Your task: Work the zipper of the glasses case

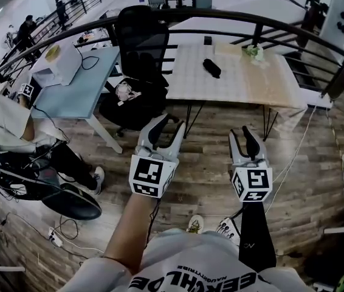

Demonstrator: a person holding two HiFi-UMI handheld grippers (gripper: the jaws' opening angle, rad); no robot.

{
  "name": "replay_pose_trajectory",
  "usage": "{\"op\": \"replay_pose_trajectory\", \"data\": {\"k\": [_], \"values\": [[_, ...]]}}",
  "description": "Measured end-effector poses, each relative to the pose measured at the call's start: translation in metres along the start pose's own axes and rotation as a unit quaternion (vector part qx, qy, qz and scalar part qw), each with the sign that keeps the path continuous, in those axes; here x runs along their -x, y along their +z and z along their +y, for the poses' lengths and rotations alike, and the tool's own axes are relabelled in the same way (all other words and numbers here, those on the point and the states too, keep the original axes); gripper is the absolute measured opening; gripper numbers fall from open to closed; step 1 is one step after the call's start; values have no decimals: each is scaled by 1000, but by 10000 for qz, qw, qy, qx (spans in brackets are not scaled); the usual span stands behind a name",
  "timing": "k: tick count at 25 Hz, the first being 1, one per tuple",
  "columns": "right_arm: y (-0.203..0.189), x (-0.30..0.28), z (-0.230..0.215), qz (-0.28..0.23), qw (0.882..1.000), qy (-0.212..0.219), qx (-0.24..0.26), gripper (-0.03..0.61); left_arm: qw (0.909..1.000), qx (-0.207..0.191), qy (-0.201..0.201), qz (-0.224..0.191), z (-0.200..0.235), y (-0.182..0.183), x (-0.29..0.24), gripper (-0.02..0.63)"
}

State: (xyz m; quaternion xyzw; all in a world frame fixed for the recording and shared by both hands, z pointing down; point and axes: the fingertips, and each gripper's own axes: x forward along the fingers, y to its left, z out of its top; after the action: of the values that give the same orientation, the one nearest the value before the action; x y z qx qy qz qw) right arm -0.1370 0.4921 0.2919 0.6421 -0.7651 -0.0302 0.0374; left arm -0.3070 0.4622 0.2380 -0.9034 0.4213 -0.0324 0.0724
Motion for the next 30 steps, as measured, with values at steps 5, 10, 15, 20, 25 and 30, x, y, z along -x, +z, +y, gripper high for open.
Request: {"op": "replay_pose_trajectory", "data": {"k": [5,10,15,20,25,30], "values": [[-7,-20,-40,-32,10000,-26,-65,183,10000,-21,-47,52,-10,-6,-45,148],[-11,-38,-69,-23,9998,-93,-154,183,9999,-16,-53,103,-8,-9,-79,148],[-15,-66,-84,-33,9998,-113,-164,183,9998,-19,-88,170,2,-18,-111,148],[-21,-102,-94,-25,9999,-113,-90,183,9998,23,-155,95,20,-25,-148,147],[-21,-156,-119,-22,9995,-281,-134,183,9993,-25,-363,88,43,-31,-207,148],[-19,-224,-137,23,9994,-324,-93,191,9986,-104,-521,16,83,-32,-278,147]]}}
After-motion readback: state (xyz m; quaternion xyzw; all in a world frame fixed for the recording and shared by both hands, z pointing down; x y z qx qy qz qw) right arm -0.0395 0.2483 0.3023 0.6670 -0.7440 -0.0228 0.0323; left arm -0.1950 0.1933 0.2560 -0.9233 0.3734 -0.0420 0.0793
